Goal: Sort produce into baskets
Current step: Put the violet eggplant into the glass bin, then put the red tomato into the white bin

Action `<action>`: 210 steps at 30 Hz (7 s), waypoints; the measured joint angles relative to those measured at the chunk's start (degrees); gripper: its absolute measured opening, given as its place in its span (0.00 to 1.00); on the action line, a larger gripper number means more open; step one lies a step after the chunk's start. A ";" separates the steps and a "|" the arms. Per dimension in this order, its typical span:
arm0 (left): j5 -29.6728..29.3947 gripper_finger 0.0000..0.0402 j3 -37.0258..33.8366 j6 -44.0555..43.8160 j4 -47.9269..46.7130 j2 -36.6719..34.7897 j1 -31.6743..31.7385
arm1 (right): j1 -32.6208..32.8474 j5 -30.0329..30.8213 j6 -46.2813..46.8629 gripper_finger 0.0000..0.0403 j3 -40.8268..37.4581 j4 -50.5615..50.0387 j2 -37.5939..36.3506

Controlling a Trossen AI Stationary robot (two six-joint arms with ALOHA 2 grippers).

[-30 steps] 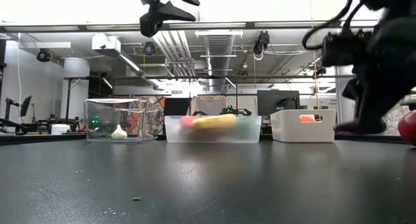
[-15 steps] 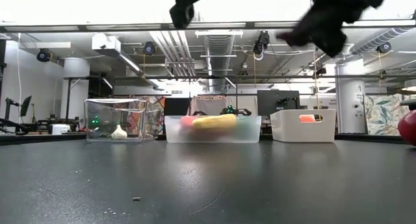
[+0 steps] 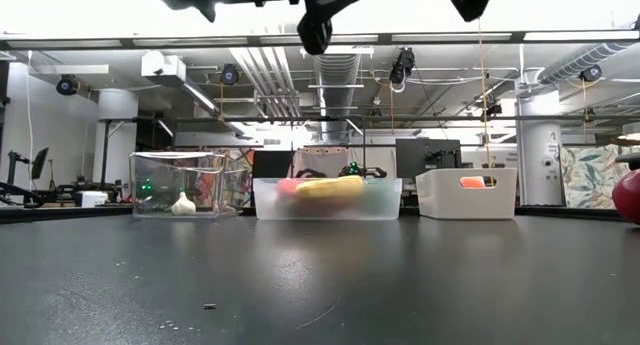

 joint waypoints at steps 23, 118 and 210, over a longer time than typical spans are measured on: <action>-2.85 0.48 0.09 -0.09 7.28 1.59 -0.24 | -2.01 0.37 -5.28 0.20 2.55 0.13 0.02; -23.60 0.35 0.55 9.20 -73.81 -18.69 43.54 | -2.52 7.29 15.94 0.49 9.93 -22.76 -0.31; -16.09 0.48 8.43 -0.95 -61.22 -19.98 19.15 | -49.87 -12.04 16.20 0.59 27.35 -68.76 19.63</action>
